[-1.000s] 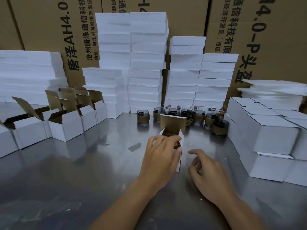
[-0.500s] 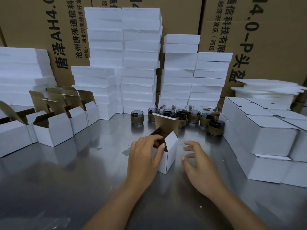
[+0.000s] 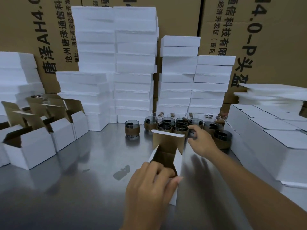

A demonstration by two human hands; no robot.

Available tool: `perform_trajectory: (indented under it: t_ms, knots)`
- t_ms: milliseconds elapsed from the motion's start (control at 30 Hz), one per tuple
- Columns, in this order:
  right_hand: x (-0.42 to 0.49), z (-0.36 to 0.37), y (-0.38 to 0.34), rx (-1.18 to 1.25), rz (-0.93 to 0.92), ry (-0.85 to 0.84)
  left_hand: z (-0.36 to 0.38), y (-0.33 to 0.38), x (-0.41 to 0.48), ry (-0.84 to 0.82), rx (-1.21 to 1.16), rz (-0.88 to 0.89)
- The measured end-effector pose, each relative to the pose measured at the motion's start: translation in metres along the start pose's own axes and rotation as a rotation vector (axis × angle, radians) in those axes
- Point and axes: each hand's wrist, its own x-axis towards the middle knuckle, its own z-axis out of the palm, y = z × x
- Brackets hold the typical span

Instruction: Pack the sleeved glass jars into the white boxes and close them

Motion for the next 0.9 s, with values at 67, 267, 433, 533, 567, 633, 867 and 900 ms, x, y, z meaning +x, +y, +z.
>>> perform_trajectory:
  t_ms: [67,267,433,533,567,633,867,900]
  knots:
    - [0.009,0.008,0.004,-0.102,-0.031,-0.042,0.002,0.000,0.000,-0.003,0.018,0.039]
    - [0.026,0.024,0.012,-0.200,0.021,-0.066,0.003,-0.001,0.002,0.016,0.029,0.097]
    - [0.027,0.024,0.011,-0.150,0.000,0.034,0.003,0.000,0.001,0.002,0.011,0.098]
    - [0.023,0.021,0.008,-0.063,-0.015,0.055,0.003,0.001,0.000,-0.006,-0.010,0.092]
    - [0.020,0.021,0.007,-0.037,-0.012,0.057,0.003,0.002,0.000,-0.016,-0.014,0.087]
    - [0.012,0.019,0.005,0.009,0.001,0.047,0.001,0.003,-0.001,-0.036,-0.020,0.076]
    - [-0.037,0.011,0.000,0.264,0.086,0.173,-0.005,0.007,-0.003,-0.091,0.020,0.062]
    - [-0.046,0.007,-0.003,0.326,0.103,0.238,-0.006,0.007,-0.003,-0.106,0.019,0.062]
